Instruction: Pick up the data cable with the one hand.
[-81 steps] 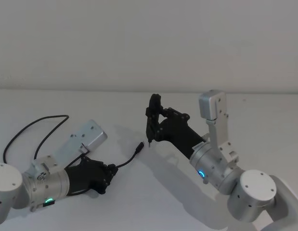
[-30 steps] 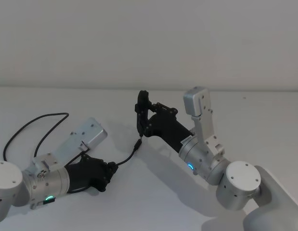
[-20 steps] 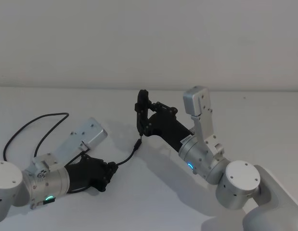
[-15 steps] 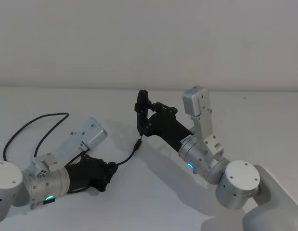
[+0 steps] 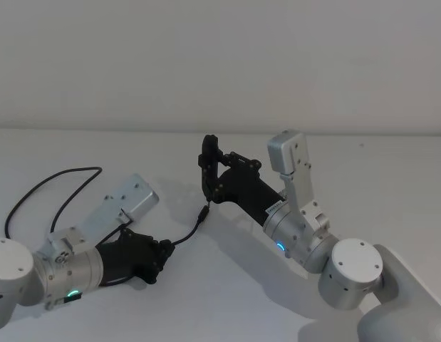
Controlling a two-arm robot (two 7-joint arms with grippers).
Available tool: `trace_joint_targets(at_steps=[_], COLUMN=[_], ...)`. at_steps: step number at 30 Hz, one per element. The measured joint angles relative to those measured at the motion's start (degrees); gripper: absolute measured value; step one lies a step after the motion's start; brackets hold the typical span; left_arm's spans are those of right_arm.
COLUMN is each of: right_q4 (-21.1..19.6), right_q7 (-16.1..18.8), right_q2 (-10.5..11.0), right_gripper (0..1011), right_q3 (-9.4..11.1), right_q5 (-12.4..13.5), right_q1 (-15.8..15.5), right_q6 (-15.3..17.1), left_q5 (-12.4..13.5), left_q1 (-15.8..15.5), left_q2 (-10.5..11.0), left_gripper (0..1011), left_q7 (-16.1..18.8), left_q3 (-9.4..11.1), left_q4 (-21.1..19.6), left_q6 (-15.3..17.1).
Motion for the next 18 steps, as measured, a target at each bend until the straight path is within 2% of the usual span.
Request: trace_joint_targets(at_steps=[18], right_q4=[0.47], right_q7=[0.1], right_q2=[-0.08], right_gripper=[274], right_q3=[-0.07], right_q5=[-0.4], right_q1=[0.17], right_q6=[-0.56], left_q5=[0.0], left_q1=[0.0], left_q2=[0.0], left_gripper=[51], left_q7=[0.0], left_q3=[0.0], left_q4=[0.0], left_q6=[0.0])
